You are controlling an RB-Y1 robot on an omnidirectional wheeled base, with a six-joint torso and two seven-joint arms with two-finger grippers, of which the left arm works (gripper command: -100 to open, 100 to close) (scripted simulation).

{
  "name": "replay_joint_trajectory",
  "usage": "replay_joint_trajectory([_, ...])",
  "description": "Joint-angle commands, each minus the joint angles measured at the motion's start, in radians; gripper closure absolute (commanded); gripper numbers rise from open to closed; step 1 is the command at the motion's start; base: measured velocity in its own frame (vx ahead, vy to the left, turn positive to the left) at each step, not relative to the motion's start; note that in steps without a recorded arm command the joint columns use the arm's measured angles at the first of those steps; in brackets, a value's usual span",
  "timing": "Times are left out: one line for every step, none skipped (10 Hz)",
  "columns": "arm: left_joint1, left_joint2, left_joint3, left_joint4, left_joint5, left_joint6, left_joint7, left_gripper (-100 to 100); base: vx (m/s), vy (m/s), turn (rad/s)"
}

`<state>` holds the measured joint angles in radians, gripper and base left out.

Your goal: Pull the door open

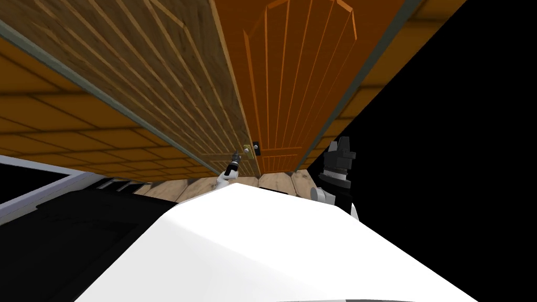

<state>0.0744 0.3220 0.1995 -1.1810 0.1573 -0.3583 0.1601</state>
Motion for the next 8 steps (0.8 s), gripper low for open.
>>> replay_joint_trajectory([-0.017, -0.012, -0.014, -0.013, -0.003, 0.000, -0.002, -100, 0.251, -0.139, -0.173])
replay_joint_trajectory([-0.017, -0.007, -0.008, 0.003, -0.003, -0.003, -0.002, -100, 0.118, -0.068, -0.032])
replay_joint_trajectory([-0.017, -0.007, -0.008, 0.003, -0.003, -0.003, -0.002, 100, -0.016, 0.008, 0.034])
replay_joint_trajectory([-0.017, -0.007, -0.008, 0.003, -0.003, -0.003, -0.002, 100, -0.038, 0.028, -0.011])
replay_joint_trajectory([-0.017, -0.007, -0.008, 0.003, -0.003, -0.003, -0.002, 100, -0.037, 0.018, -0.028])
replay_joint_trajectory([-0.017, -0.007, -0.008, 0.003, -0.003, -0.003, -0.002, 100, -0.025, 0.006, -0.010])
replay_joint_trajectory([-0.017, -0.007, -0.008, 0.003, -0.003, -0.003, -0.002, 100, -0.014, -0.003, 0.005])
replay_joint_trajectory([-0.017, -0.007, -0.008, 0.003, -0.003, -0.003, -0.002, 100, -0.005, -0.005, 0.009])
